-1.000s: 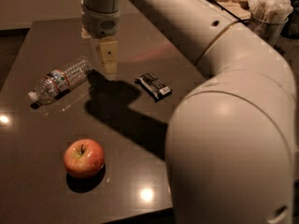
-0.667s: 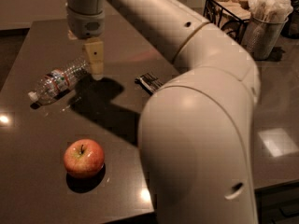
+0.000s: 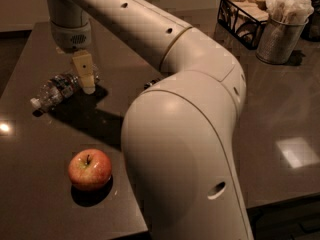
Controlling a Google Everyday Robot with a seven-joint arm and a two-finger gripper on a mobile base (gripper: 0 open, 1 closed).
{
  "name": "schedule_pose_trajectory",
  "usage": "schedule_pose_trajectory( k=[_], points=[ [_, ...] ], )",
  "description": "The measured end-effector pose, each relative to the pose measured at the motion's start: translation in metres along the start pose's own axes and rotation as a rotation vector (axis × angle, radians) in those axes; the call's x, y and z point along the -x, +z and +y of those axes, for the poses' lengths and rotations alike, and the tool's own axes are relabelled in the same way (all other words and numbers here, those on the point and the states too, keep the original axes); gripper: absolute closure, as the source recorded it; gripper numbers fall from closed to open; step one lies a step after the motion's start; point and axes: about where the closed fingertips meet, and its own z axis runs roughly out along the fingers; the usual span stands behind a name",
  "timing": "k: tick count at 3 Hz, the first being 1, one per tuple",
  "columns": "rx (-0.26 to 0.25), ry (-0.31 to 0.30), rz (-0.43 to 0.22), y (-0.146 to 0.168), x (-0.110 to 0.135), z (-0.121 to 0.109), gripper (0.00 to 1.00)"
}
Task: Move water bottle near rxbar chocolate
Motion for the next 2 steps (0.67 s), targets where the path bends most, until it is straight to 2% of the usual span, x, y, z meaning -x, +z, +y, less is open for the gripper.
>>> schedule_pose_trajectory(
  k=[1,2],
  points=[
    [0.028,-0.011,0.014,0.0117,0.0041,0.0048,0.18],
    [0.047,0.003,0.035,0.0145,-0.0018,0.0125,0.42]
  ],
)
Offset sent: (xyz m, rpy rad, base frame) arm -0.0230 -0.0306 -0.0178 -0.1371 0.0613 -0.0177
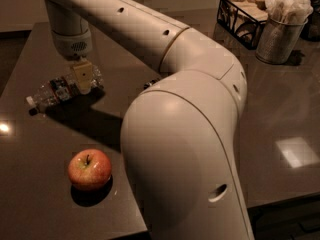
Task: Move water bottle near rxbar chocolate
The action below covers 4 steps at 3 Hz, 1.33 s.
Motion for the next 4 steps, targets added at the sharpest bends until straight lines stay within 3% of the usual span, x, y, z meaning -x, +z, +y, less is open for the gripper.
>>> schedule_pose_trajectory(
  k=[1,2,4],
  points=[
    [-0.016,0.035,0.021,-0.019,-0.025,0.015,0.73],
    [-0.048,0.071,0.037,-0.040,-0.051,0.021,0.95],
    [-0.067,0.182,0.100,-0.053,-0.145,0.031,1.00]
  ],
)
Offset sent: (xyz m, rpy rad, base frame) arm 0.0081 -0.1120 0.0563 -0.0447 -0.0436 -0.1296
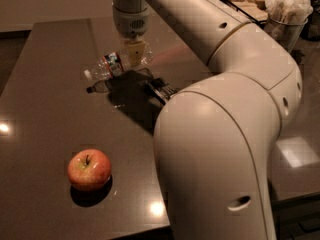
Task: Move water bottle near rxbar chocolate
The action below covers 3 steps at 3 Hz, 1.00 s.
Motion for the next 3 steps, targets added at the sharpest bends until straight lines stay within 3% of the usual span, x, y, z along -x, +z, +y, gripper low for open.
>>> schedule_pose_trajectory(
  k=[2,3],
  points=[
    [0.012,0.077,-0.006,0.012,-0.082,0.008,1.00],
    [0.021,0.093,-0.052,0.014,-0.111,0.024,0.74]
  ],
)
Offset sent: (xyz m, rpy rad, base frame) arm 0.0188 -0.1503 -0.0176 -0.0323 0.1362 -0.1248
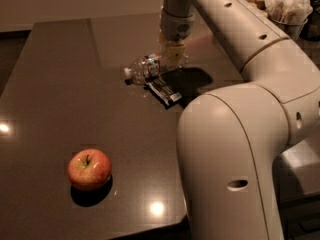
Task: Move water bottle near rxbar chocolate
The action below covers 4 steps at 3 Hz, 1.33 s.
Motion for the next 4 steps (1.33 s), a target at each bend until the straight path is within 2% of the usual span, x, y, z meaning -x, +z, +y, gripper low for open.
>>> schedule_pose_trajectory(
  k=[1,3,4],
  points=[
    [0.016,-0.013,-0.043,0.004,-0.006,0.009,0.50],
    [-0.044,-0.013,-0.050,0.011,-0.002,-0.010,0.04],
    [-0.060,-0.014,-0.053,0.014,-0.001,-0.016,0.00]
  ],
)
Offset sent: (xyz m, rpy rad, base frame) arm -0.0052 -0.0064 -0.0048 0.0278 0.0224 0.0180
